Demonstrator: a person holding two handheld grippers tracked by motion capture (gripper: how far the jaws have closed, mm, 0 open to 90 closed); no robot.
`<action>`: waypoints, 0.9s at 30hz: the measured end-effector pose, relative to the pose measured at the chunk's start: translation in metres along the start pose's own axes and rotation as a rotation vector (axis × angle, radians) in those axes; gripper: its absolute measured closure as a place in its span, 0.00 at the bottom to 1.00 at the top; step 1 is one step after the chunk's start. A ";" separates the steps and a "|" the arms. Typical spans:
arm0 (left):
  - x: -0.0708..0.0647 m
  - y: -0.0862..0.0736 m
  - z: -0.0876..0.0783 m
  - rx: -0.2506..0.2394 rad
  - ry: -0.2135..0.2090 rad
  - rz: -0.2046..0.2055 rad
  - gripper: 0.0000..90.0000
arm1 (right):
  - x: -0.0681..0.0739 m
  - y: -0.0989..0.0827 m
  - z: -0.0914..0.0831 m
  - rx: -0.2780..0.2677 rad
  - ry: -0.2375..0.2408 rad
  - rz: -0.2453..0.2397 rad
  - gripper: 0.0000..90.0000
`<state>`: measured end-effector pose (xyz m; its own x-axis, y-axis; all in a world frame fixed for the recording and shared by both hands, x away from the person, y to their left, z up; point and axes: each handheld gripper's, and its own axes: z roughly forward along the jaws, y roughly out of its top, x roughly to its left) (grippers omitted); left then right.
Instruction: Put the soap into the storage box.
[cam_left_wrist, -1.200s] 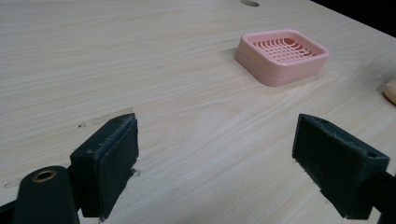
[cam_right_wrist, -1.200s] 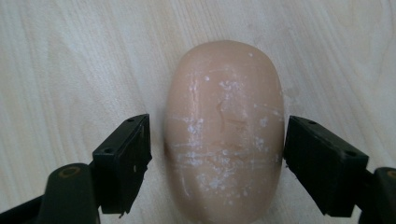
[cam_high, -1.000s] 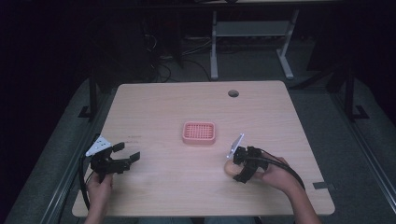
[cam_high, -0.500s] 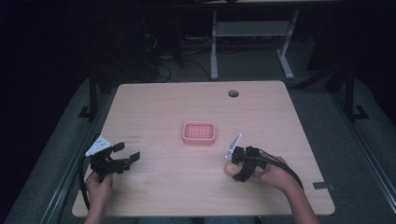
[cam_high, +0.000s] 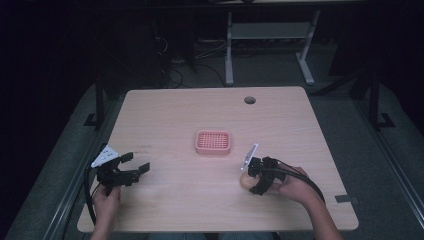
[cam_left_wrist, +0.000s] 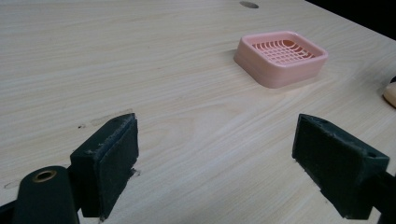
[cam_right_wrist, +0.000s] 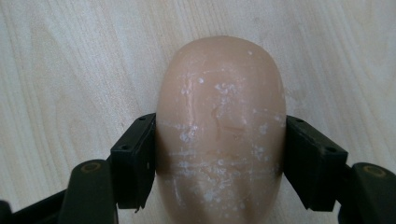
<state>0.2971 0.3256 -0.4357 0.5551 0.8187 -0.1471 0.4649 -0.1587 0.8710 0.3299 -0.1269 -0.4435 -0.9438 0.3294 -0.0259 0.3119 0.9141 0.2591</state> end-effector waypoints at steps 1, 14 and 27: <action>0.000 0.000 0.000 0.000 0.001 0.002 0.16 | 0.000 0.000 0.000 0.002 0.002 -0.001 0.35; 0.001 0.000 -0.001 -0.007 0.003 -0.001 0.16 | -0.002 0.003 -0.011 -0.042 0.015 -0.006 0.35; 0.000 0.000 -0.001 -0.013 0.003 -0.015 0.16 | -0.014 0.008 -0.023 -0.089 0.028 0.001 0.35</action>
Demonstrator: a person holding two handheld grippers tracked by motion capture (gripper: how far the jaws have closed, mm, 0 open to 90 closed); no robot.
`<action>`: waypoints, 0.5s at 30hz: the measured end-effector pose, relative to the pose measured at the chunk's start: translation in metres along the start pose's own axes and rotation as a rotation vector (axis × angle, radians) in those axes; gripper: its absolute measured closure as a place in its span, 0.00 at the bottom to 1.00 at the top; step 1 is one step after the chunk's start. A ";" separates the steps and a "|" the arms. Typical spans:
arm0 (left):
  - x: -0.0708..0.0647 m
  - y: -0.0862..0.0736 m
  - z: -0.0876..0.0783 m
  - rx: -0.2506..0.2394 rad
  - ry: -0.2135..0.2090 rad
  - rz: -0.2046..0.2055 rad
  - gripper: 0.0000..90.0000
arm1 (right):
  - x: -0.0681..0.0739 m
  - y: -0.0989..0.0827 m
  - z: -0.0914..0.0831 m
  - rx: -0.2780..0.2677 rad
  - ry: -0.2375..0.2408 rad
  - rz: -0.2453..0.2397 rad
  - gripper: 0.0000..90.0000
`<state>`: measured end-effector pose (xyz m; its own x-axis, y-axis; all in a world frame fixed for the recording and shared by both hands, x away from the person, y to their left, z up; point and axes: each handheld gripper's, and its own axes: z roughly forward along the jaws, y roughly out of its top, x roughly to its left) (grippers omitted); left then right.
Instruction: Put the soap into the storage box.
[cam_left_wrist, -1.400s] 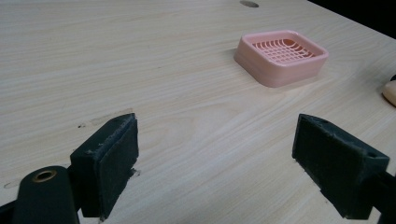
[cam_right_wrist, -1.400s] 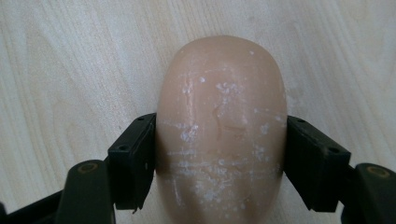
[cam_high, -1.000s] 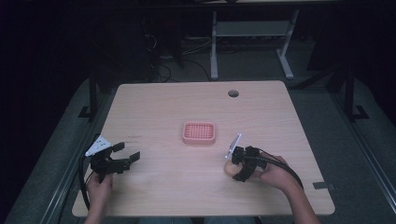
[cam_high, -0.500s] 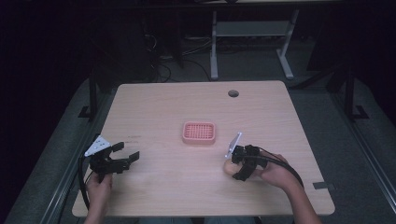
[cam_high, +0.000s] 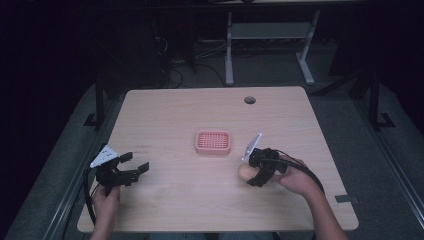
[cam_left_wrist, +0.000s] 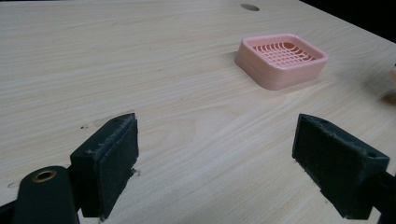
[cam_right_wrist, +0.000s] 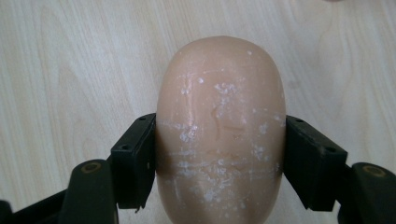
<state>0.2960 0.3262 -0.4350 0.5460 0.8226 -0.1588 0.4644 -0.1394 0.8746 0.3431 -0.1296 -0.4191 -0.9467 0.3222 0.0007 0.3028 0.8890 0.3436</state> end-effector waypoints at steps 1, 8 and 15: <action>0.000 0.000 0.000 -0.002 0.000 -0.004 0.16 | -0.001 0.000 0.000 -0.001 -0.001 0.001 0.35; 0.000 0.000 0.000 -0.002 0.000 -0.003 0.16 | -0.007 0.008 -0.006 0.000 -0.005 -0.007 0.35; 0.000 0.000 0.000 -0.001 0.000 -0.003 0.16 | -0.013 0.017 -0.009 -0.004 -0.010 -0.013 0.35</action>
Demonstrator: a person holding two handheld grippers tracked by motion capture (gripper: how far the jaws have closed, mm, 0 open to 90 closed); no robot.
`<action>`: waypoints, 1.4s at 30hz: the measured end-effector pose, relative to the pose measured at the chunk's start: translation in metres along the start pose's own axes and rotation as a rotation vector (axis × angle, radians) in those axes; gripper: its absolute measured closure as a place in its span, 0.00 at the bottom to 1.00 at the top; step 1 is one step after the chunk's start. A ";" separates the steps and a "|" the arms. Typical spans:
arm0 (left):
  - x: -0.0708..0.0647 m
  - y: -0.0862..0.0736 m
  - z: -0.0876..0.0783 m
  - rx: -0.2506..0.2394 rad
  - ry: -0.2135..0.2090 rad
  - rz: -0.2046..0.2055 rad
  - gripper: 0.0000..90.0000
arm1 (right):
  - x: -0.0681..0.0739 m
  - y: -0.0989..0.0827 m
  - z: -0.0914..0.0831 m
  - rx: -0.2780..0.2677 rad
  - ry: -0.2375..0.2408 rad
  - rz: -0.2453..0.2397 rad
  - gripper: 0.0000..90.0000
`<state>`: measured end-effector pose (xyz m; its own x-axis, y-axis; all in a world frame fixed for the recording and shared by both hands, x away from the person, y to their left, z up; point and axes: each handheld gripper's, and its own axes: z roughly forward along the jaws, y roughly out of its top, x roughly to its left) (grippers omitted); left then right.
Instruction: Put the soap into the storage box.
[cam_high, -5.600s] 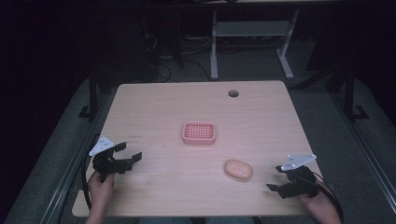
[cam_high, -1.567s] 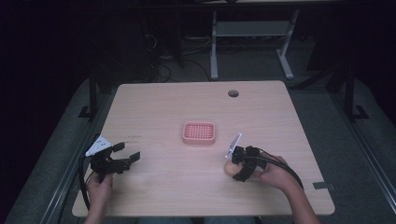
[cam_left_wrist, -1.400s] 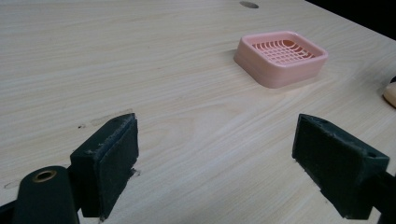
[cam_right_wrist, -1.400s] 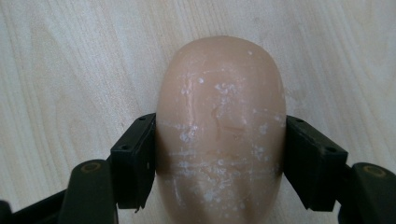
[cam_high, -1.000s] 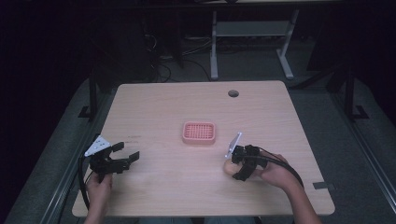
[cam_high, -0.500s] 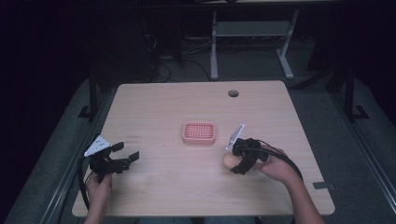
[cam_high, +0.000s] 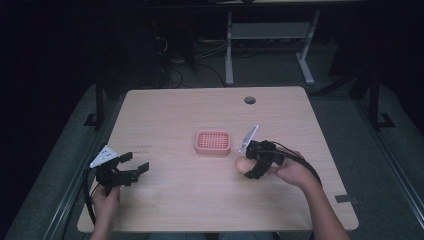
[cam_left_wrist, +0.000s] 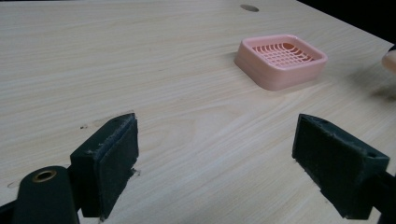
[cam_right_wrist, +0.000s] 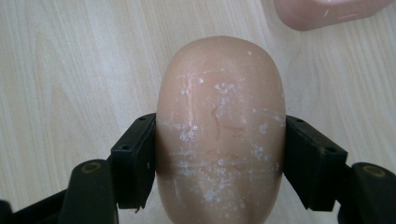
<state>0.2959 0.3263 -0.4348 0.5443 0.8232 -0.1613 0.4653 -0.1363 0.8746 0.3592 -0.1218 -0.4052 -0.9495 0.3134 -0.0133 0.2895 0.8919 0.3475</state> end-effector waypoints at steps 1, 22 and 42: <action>0.000 0.000 0.000 0.002 0.000 -0.001 0.16 | -0.001 0.002 0.000 0.002 -0.002 -0.002 0.35; 0.000 0.000 0.000 0.001 0.000 0.000 0.16 | -0.019 0.017 -0.004 -0.017 0.002 0.004 0.35; 0.001 0.001 -0.001 -0.005 0.000 -0.002 0.16 | -0.033 0.044 -0.007 -0.028 0.006 -0.018 0.35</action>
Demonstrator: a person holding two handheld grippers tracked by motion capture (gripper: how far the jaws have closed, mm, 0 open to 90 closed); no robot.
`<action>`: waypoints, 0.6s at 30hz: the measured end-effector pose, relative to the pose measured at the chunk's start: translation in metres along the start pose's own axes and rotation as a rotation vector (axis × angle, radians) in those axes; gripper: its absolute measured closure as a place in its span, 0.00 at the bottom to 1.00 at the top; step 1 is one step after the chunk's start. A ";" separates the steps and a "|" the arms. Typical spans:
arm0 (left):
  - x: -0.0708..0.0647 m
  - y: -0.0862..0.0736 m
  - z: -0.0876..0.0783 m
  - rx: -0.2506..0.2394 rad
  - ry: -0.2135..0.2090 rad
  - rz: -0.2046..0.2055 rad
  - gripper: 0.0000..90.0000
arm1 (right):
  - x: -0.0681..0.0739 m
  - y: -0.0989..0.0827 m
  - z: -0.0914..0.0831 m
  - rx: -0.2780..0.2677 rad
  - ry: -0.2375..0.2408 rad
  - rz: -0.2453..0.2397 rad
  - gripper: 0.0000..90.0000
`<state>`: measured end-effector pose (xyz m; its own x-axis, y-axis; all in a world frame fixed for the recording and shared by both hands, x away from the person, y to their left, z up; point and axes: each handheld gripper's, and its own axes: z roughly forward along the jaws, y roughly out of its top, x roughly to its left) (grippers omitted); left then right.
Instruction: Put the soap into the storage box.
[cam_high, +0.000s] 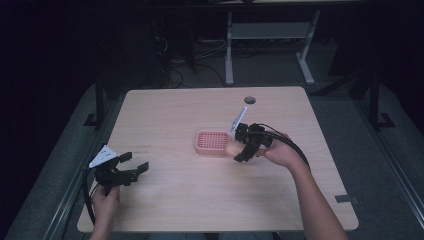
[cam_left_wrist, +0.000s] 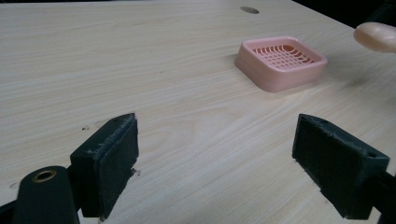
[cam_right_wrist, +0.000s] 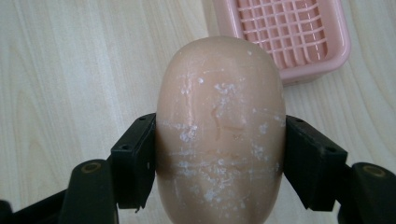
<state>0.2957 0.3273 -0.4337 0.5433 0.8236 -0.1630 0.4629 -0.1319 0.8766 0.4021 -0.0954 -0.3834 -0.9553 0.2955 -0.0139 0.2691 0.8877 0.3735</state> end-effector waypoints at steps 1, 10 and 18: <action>0.000 0.000 0.000 -0.001 0.000 0.000 0.16 | 0.000 0.001 0.000 0.001 -0.006 -0.002 0.35; 0.000 0.000 -0.001 0.001 0.003 -0.002 0.16 | -0.006 0.012 0.001 -0.004 0.002 -0.008 0.35; 0.002 0.000 -0.001 -0.003 0.004 -0.008 0.16 | -0.012 0.025 0.005 0.006 0.005 -0.023 0.35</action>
<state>0.2959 0.3291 -0.4335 0.5368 0.8267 -0.1686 0.4652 -0.1232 0.8766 0.4212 -0.0749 -0.3780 -0.9619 0.2727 -0.0177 0.2475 0.8966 0.3672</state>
